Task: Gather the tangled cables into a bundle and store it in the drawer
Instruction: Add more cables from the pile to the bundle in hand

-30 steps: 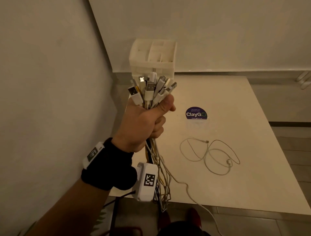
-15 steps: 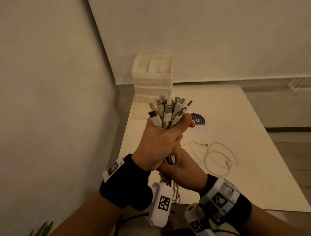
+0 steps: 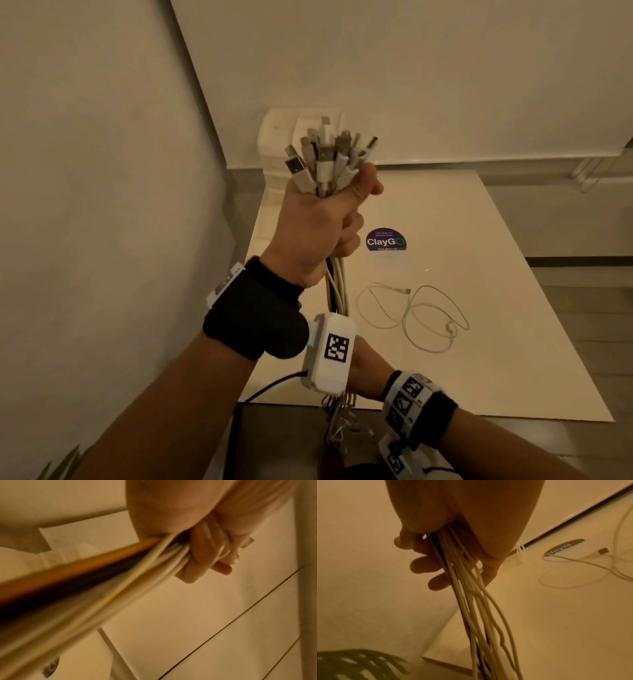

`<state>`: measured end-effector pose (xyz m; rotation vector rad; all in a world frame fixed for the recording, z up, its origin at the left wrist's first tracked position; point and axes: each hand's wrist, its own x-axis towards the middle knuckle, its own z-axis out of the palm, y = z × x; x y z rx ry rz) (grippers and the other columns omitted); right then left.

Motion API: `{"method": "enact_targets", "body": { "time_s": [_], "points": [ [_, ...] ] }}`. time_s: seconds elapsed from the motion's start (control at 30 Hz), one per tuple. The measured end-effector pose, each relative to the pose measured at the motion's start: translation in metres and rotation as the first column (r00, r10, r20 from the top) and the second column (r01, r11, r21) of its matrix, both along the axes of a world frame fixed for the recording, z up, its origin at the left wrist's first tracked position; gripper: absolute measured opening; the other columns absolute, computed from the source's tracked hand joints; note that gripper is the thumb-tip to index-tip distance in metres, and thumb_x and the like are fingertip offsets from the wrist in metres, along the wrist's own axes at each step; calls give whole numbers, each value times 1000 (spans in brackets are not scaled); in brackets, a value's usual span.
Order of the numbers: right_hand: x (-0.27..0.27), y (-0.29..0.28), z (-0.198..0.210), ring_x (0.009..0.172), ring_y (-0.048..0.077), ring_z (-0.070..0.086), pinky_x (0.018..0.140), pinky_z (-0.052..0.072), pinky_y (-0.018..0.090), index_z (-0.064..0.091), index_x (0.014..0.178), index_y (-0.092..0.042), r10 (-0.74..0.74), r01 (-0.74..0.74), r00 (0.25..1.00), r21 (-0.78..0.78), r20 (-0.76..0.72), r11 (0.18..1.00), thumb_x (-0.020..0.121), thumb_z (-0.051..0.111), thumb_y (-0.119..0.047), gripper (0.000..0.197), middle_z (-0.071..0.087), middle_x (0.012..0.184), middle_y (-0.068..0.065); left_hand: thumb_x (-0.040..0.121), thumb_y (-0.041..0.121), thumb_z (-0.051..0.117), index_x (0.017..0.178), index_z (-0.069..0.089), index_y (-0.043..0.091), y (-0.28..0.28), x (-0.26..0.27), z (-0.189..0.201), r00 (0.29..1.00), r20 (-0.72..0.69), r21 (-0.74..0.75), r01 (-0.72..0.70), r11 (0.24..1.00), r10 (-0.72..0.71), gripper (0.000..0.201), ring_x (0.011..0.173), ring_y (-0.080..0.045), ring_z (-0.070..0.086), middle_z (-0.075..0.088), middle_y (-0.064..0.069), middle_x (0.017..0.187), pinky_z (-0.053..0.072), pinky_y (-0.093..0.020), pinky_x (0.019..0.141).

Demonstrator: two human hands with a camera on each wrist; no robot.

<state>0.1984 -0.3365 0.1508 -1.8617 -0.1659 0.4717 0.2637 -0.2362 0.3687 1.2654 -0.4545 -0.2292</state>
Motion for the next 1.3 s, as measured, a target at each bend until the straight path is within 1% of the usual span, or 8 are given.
{"method": "enact_targets", "body": {
  "time_s": [0.13, 0.23, 0.33, 0.4, 0.5, 0.77, 1.1, 1.3],
  "points": [
    [-1, -15, -23, 66, 23, 68, 71, 58, 32, 66, 73, 1, -3, -1, 1000, -139, -27, 990, 48, 51, -96, 102, 70, 72, 14, 86, 29, 56, 83, 56, 4, -13, -7, -13, 1000, -17, 30, -9, 1000, 10, 25, 32, -5, 21, 37, 11, 39, 19, -16, 36],
    [-5, -25, -12, 55, 10, 62, 69, 57, 31, 68, 64, -6, 42, -52, 998, -219, -50, 974, 66, 61, -74, 68, 66, 61, 3, 86, 31, 57, 85, 56, 6, -7, -1, -22, 995, -75, 5, -64, 998, 64, 26, 32, -3, 20, 34, 11, 40, 18, -15, 37],
    [3, -45, 1, 91, 12, 64, 89, 52, 38, 67, 98, -21, 245, -261, 965, -243, -98, 934, 77, 74, -46, 33, 69, 98, -3, 87, 34, 60, 80, 63, 14, 1, 9, -23, 985, -136, -31, -115, 993, 110, 22, 34, -4, 17, 19, 5, 47, 18, -14, 37],
    [18, -68, 9, 117, 14, 52, 97, 45, 35, 49, 130, -28, 316, -359, 928, -244, -196, 901, 79, 74, -25, 57, 57, 128, -6, 87, 32, 58, 79, 66, 16, 1, 10, -22, 977, -166, -13, -139, 990, 135, 20, 34, -5, 15, 12, 0, 51, 16, -15, 37],
    [54, -109, 16, 117, 19, 53, 81, 49, 28, 42, 137, -26, 214, -296, 934, -283, -285, 912, 79, 54, 7, 68, 55, 129, -2, 92, 29, 56, 83, 68, 15, -3, 11, -25, 969, -180, 18, -166, 986, 166, 20, 35, -6, 15, 14, 1, 51, 15, -16, 38],
    [148, -137, -56, 108, 36, 60, 89, 49, 40, 38, 141, -25, -209, 89, 974, -693, -90, 715, 98, 46, -20, 44, 56, 129, 18, 97, 27, 53, 86, 66, 13, -16, 24, -32, 957, -209, 78, -190, 979, 202, 23, 36, -6, 14, 15, 2, 51, 16, -16, 37],
    [161, -134, -109, 97, 36, 61, 79, 48, 40, 47, 115, -15, -64, 34, 998, -776, -8, 630, 94, 44, -22, 22, 57, 112, 19, 94, 30, 55, 83, 67, 14, -21, 39, -40, 936, -227, 87, -255, 963, 268, 23, 35, -6, 15, 17, 4, 49, 18, -15, 37],
    [148, -146, -103, 86, 33, 61, 75, 48, 40, 36, 121, -20, 64, -10, 997, -833, 31, 553, 96, 44, -24, 27, 60, 100, 11, 93, 30, 55, 85, 65, 12, -24, 43, -41, 932, -227, 81, -270, 959, 282, 22, 36, -6, 15, 14, 0, 52, 18, -15, 38]
  ]
}}
